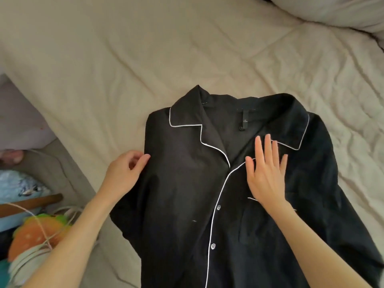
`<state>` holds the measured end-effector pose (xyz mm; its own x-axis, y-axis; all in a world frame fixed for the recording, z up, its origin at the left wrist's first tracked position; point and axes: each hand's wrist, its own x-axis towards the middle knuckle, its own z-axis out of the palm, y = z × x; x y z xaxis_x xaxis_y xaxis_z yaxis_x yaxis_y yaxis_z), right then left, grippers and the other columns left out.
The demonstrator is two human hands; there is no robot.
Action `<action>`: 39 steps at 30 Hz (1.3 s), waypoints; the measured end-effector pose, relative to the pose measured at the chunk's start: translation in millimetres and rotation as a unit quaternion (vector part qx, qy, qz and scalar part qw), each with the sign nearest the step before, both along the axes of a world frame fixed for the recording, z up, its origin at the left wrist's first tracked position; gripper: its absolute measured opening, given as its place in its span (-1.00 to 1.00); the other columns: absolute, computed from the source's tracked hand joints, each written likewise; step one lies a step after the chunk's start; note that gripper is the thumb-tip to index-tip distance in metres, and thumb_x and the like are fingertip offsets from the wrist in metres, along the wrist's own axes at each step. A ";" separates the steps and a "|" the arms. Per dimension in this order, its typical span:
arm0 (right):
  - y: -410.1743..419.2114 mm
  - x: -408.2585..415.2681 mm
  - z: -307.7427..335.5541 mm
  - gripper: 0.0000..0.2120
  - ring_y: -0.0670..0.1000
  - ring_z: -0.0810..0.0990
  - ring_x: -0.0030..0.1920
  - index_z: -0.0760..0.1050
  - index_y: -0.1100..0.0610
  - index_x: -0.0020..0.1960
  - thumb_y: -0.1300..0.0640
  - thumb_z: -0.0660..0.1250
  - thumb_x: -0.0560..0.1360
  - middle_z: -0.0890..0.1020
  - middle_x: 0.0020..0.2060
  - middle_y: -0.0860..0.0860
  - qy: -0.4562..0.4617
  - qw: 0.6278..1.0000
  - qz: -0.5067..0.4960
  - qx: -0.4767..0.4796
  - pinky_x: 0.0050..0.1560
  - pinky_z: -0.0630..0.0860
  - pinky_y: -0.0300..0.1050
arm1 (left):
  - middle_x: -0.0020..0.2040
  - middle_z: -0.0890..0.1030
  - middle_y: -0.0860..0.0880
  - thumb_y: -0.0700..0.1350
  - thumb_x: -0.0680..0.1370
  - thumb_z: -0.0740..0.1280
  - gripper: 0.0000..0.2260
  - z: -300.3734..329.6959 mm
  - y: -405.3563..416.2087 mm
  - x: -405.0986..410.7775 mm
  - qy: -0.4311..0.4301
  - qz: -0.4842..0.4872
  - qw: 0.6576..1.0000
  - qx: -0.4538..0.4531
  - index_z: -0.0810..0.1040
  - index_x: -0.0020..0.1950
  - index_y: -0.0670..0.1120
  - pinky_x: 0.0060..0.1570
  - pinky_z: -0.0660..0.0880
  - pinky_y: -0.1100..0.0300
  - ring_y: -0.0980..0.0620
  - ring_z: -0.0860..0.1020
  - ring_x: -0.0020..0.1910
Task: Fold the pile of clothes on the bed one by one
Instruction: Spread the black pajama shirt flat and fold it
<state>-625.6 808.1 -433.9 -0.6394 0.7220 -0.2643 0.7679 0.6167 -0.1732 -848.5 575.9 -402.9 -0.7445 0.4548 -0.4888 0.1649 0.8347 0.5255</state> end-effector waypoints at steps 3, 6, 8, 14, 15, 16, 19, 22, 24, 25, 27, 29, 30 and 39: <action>3.2 2.8 -8.1 -0.45 0.12 -0.05 0.54 -0.04 0.07 0.56 -0.06 -0.02 0.62 -0.01 0.55 0.09 -0.045 0.999 0.009 -0.013 0.48 -0.05 0.21 | -0.20 0.56 0.10 0.08 0.59 0.17 -0.76 3.9 -2.1 4.0 -0.030 0.005 0.999 0.019 0.51 -0.13 -0.01 -0.21 0.40 0.28 0.15 0.51 -0.17; 6.6 1.0 -7.1 -0.43 0.11 -0.09 0.54 -0.09 0.04 0.56 -0.10 -0.07 0.61 -0.05 0.55 0.07 -0.065 0.997 0.012 -0.026 0.48 -0.07 0.20 | -0.28 0.49 0.08 0.09 0.61 0.14 -0.72 16.7 -13.4 -4.3 -0.024 0.077 0.996 0.049 0.44 -0.24 0.01 -0.23 0.37 0.30 0.16 0.45 -0.26; 9.6 0.4 -6.2 -0.43 0.10 -0.11 0.54 -0.13 0.03 0.56 -0.11 -0.08 0.62 -0.08 0.55 0.06 -0.081 0.996 0.018 -0.038 0.48 -0.08 0.20 | -0.25 0.48 0.01 0.10 0.61 0.14 -0.70 28.2 -25.3 -15.4 0.022 0.136 0.989 0.052 0.44 -0.18 -0.07 -0.23 0.33 0.27 0.10 0.42 -0.25; 6.3 -9.3 3.7 -0.45 0.09 -0.12 0.54 -0.09 0.04 0.56 -0.07 -0.06 0.63 -0.09 0.55 0.05 -0.089 0.994 -0.010 -0.054 0.49 -0.09 0.24 | -0.19 0.52 -0.05 0.07 0.59 0.22 -0.77 57.0 -36.0 -54.5 0.169 0.192 0.964 0.078 0.47 -0.04 -0.09 -0.15 0.31 0.22 0.01 0.46 -0.16; 2.1 -15.2 8.9 -0.47 0.10 -0.09 0.54 -0.02 0.07 0.55 -0.04 -0.03 0.63 -0.04 0.55 0.07 -0.066 0.995 -0.038 -0.056 0.47 -0.09 0.26 | -0.13 0.52 -0.06 0.07 0.59 0.22 -0.77 56.5 -33.9 -59.9 0.159 0.164 0.972 0.051 0.49 0.04 -0.08 -0.10 0.35 0.14 0.01 0.46 -0.12; -3.5 -22.4 15.0 -0.50 0.12 -0.04 0.54 0.07 0.10 0.54 -0.01 0.00 0.63 0.04 0.54 0.10 -0.031 0.996 -0.068 -0.054 0.47 -0.09 0.27 | -0.06 0.51 -0.04 0.07 0.59 0.20 -0.74 53.5 -32.0 -63.7 0.135 0.122 0.983 0.015 0.49 0.13 -0.08 -0.06 0.36 0.11 0.02 0.45 -0.09; -21.0 -52.3 37.4 -0.59 0.19 0.27 0.42 0.35 0.19 0.39 0.02 0.13 0.61 0.36 0.39 0.17 0.098 0.992 -0.075 0.001 0.42 0.10 0.26 | 0.08 0.49 -0.01 0.04 0.61 0.17 -0.67 38.7 -22.9 -63.6 0.032 0.014 0.999 -0.018 0.49 0.25 -0.14 0.00 0.33 0.19 0.09 0.42 -0.01; -28.7 -100.1 54.1 -0.57 0.15 0.44 0.25 0.39 0.18 0.34 -0.05 0.20 0.58 0.51 0.22 0.12 0.175 0.984 -0.021 -0.040 0.25 0.30 0.12 | 0.19 0.52 -0.05 -0.03 0.59 0.24 -0.69 28.1 -17.0 -62.3 0.043 -0.047 0.998 0.020 0.46 0.30 -0.10 0.18 0.38 0.11 0.00 0.46 0.14; -27.9 -140.3 60.2 -0.45 0.09 0.48 0.20 0.32 0.17 0.39 -0.16 0.21 0.55 0.52 0.18 0.07 0.182 0.972 -0.039 -0.143 0.22 0.38 0.08 | 0.13 0.54 -0.03 -0.04 0.56 0.30 -0.70 26.5 -15.1 -67.9 0.014 -0.071 0.997 0.019 0.46 0.28 -0.03 0.26 0.38 0.00 -0.03 0.47 0.18; -25.1 -159.4 61.5 -0.40 0.09 0.48 0.20 0.30 0.17 0.40 -0.21 0.22 0.53 0.53 0.17 0.07 0.169 0.968 -0.057 -0.177 0.23 0.39 0.10 | 0.05 0.55 0.02 -0.04 0.55 0.31 -0.75 26.5 -14.6 -70.0 -0.020 -0.080 0.997 0.011 0.47 0.23 0.02 0.23 0.39 0.02 -0.02 0.49 0.15; -15.2 -189.3 60.1 -0.41 0.12 0.49 0.19 0.35 0.19 0.33 -0.22 0.25 0.50 0.54 0.15 0.07 0.122 0.967 -0.098 -0.203 0.22 0.39 0.06 | -0.08 0.53 0.11 -0.08 0.55 0.32 -0.92 27.1 -14.5 -72.8 -0.064 -0.099 0.993 -0.001 0.50 0.03 0.05 0.09 0.38 0.17 0.04 0.51 0.07; -1.9 -205.6 57.1 -0.60 0.13 0.52 0.09 0.46 0.21 0.18 -0.08 0.28 0.52 0.56 0.02 0.09 0.085 0.957 -0.147 -0.234 0.01 0.45 -0.09 | -0.12 0.53 0.16 -0.08 0.55 0.31 -0.92 31.2 -18.1 -74.5 -0.057 -0.067 0.996 0.036 0.49 -0.12 0.07 -0.04 0.34 0.30 0.16 0.50 -0.03; 5.9 -209.7 53.9 -0.73 0.11 0.54 -0.01 0.50 0.21 0.08 0.02 0.28 0.52 0.55 -0.09 0.08 0.085 0.945 -0.172 -0.265 -0.17 0.44 -0.17 | -0.13 0.52 0.17 -0.07 0.56 0.31 -0.91 34.2 -21.5 -74.9 -0.046 -0.023 0.996 0.067 0.48 -0.15 0.08 -0.11 0.33 0.36 0.23 0.48 -0.07; 26.7 -206.5 39.2 -0.79 0.01 0.51 -0.07 0.53 0.09 0.14 0.20 0.22 0.55 0.56 -0.11 0.01 0.235 0.839 -0.283 -0.400 -0.11 0.46 -0.19 | -0.08 0.49 -0.07 -0.04 0.59 0.25 -0.82 24.5 -30.6 -73.2 0.022 0.117 0.986 0.117 0.38 0.16 -0.04 -0.06 0.39 0.35 0.05 0.47 -0.09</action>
<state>-832.0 834.8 -394.7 -0.4232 0.6564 -0.6246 0.6301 -0.2822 -0.7235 -921.7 545.3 -378.4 -0.8602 0.3645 -0.3567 0.0088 0.7099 0.7042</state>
